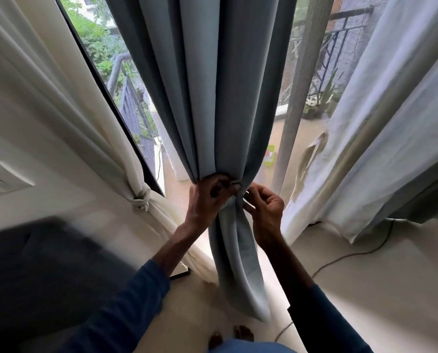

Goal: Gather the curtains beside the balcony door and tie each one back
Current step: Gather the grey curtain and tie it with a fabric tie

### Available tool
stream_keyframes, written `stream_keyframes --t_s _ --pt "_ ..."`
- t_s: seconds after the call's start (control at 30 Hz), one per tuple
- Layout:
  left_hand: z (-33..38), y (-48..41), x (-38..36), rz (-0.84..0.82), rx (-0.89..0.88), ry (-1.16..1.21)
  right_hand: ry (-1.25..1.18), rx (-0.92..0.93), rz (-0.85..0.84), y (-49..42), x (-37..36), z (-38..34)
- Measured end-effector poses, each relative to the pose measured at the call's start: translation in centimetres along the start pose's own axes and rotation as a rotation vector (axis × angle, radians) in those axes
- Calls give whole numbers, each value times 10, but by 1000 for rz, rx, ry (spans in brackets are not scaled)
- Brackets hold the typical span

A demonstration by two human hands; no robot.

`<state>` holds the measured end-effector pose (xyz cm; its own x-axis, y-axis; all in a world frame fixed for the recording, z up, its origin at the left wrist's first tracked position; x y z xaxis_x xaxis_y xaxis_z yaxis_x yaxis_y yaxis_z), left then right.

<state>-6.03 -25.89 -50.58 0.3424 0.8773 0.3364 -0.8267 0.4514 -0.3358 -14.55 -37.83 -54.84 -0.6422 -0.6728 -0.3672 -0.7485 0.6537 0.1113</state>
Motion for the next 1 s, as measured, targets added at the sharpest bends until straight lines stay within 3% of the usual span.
stream_keyframes --t_s 0.2,0.43,0.6,0.9,1.0 --pt "7 9 -4 -86 13 57 265 240 115 11 0 9" --pt "27 -12 -11 -127 -88 -285 454 432 156 15 -7 3" --pt "25 -22 -4 -166 -228 -290 433 388 106 3 -2 -1" --pt "7 -27 -4 -158 -142 -195 77 48 -2 0 -4 -4" --pt "8 -29 0 -193 -106 -161 106 69 -3 -2 -4 -7"
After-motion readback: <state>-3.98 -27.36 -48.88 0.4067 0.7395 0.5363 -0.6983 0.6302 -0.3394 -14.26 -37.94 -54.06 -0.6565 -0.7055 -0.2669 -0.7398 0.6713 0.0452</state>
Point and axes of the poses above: each hand's wrist, its own y-axis away from the middle knuckle, its own x-axis out of the back of the hand, z = x × y, the point moved 1 cm from there along -y, towards the middle knuckle, and after that the axes turned 9 degrees about y, right-handed, at the moved point
